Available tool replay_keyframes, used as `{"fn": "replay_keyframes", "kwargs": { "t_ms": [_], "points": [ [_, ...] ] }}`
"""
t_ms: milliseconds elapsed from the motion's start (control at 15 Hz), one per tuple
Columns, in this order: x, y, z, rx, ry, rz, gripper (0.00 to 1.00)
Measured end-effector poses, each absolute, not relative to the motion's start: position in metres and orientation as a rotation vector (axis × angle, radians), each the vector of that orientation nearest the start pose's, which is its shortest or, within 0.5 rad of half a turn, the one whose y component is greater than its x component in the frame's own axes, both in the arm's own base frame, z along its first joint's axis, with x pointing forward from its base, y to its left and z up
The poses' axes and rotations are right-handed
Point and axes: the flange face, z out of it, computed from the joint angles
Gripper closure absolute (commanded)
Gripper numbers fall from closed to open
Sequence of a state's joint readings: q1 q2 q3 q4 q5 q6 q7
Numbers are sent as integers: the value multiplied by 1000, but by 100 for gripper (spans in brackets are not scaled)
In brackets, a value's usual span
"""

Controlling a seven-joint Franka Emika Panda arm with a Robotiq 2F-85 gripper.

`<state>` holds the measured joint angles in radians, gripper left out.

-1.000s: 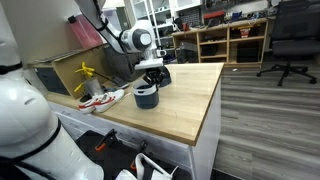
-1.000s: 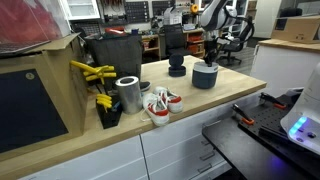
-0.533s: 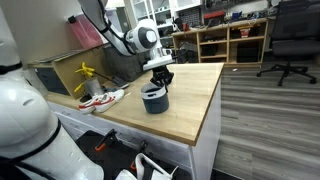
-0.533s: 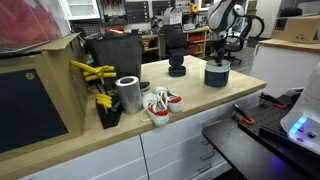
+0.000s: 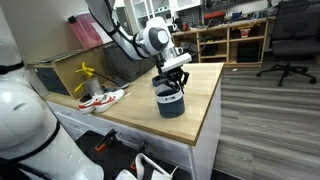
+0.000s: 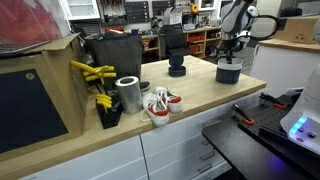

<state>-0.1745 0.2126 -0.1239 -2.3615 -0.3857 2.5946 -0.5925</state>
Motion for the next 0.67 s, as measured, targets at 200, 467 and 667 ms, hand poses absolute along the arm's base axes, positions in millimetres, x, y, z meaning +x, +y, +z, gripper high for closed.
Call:
{"fn": "replay_keyframes", "kwargs": {
  "t_ms": [200,467,667],
  "points": [
    [484,-154,241,-3177,-1080,77,99],
    [476,-157,241,-3139,-1166,70,70],
    [470,-158,238,-3106,-1229,91,56]
  ]
}}
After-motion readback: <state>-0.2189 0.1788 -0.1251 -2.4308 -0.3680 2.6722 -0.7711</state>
